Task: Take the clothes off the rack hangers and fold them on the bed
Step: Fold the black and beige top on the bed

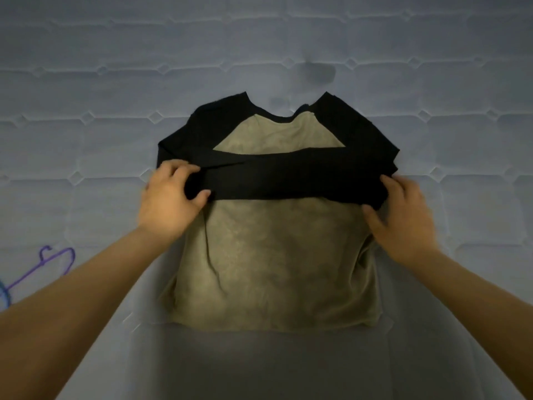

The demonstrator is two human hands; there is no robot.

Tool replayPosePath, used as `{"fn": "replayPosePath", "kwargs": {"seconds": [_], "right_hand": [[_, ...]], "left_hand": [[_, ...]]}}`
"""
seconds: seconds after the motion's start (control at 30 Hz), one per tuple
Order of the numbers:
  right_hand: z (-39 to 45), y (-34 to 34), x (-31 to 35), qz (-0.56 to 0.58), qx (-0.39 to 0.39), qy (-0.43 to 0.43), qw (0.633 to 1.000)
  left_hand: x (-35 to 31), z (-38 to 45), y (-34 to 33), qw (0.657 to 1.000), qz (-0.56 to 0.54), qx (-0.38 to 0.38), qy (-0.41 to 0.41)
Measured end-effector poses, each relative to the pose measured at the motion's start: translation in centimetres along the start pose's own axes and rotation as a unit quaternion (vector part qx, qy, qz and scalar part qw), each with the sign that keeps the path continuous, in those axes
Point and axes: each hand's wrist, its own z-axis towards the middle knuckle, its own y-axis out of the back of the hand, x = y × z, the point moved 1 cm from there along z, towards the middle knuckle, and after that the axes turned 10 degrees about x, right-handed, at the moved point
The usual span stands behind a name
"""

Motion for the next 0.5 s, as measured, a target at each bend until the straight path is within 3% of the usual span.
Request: {"fn": "replayPosePath", "kwargs": {"seconds": [0.07,0.17,0.27,0.4,0.5], "right_hand": [[-1.2,-1.0,-1.0,0.106,0.01,-0.088,0.99],[-3.1,-2.8,-2.4,0.209,0.111,-0.167,0.957],[-5.2,-3.7,-2.0,0.296,0.167,-0.181,0.923],[-7.1,-5.2,-1.7,0.295,0.181,-0.17,0.923],[-8.0,-5.6,-1.9,0.296,0.14,-0.176,0.928]], "left_hand": [[0.8,-2.6,0.0,0.996,-0.051,-0.058,0.04],[2.3,-6.5,-2.0,0.962,-0.196,0.005,0.192],[3.7,-9.0,-4.2,0.909,-0.314,0.062,0.268],[4.0,-10.5,-5.6,0.913,-0.295,0.105,0.261],[3.8,-11.0,-5.7,0.919,-0.254,0.07,0.292]]}}
